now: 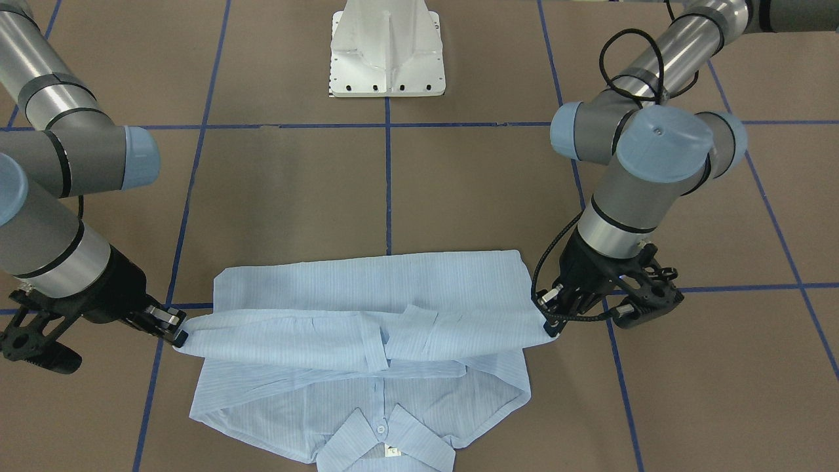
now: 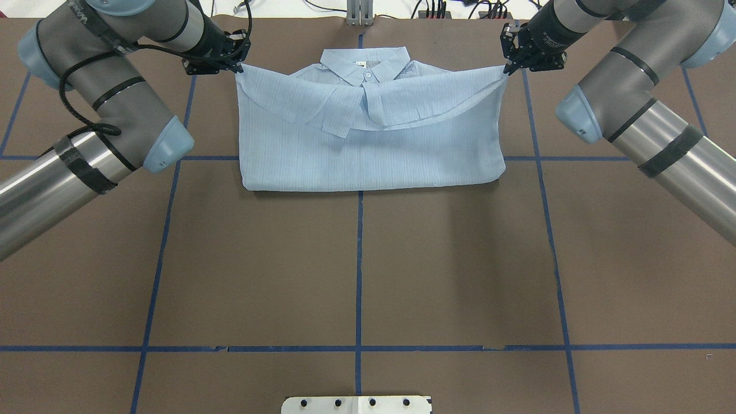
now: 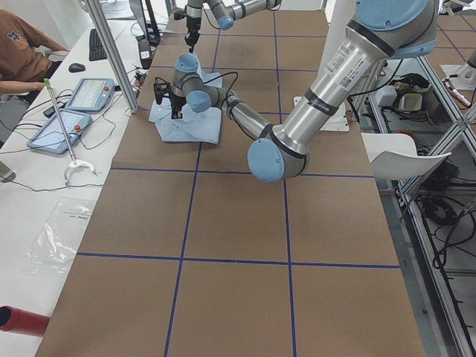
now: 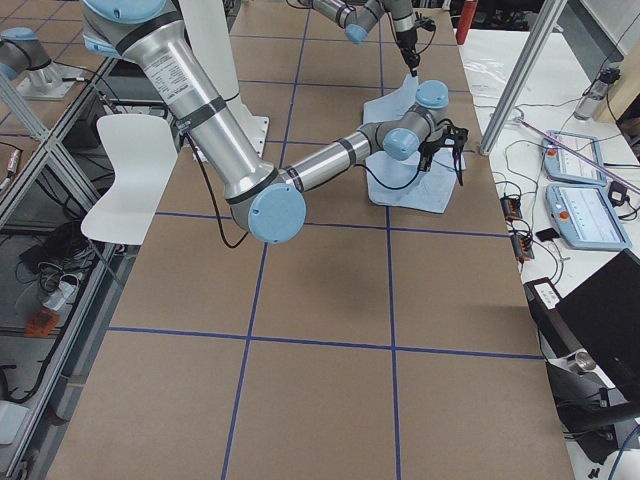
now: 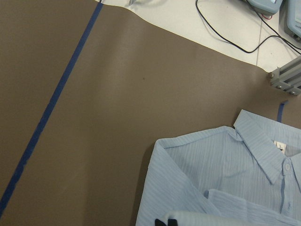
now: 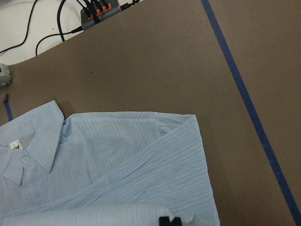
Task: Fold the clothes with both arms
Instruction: 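Lay the hem at the collar, open both grippers and raise them, then lower the right gripper to the folded shirt's side edge nearest it and grasp, then drag the folded shirt with the right gripper toward the robot, rotating it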
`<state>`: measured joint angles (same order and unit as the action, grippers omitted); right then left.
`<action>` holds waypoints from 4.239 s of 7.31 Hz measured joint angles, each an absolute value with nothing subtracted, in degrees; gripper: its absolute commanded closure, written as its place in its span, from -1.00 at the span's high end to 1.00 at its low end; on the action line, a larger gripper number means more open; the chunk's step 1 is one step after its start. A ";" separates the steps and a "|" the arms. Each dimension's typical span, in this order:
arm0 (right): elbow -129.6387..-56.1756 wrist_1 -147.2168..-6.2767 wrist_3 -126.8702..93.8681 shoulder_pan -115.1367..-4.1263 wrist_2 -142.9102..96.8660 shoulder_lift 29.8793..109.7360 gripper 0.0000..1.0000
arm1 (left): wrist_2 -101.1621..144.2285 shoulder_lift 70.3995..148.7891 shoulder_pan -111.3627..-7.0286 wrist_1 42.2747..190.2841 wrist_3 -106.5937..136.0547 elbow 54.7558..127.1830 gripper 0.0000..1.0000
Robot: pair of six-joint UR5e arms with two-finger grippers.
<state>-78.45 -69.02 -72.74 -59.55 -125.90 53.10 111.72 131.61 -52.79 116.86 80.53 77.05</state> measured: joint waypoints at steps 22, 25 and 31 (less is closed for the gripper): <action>-82.32 -63.83 -70.70 -46.99 -121.75 64.19 -1.00 | 111.27 126.03 -51.15 123.15 83.49 82.99 1.00; -83.21 -64.62 -70.46 -48.09 -124.00 64.33 -1.00 | 111.30 126.03 -51.15 123.13 83.45 83.01 1.00; -111.53 -64.27 -70.63 -43.55 -126.77 88.99 -1.00 | 111.05 123.79 -51.01 122.34 83.70 87.00 1.00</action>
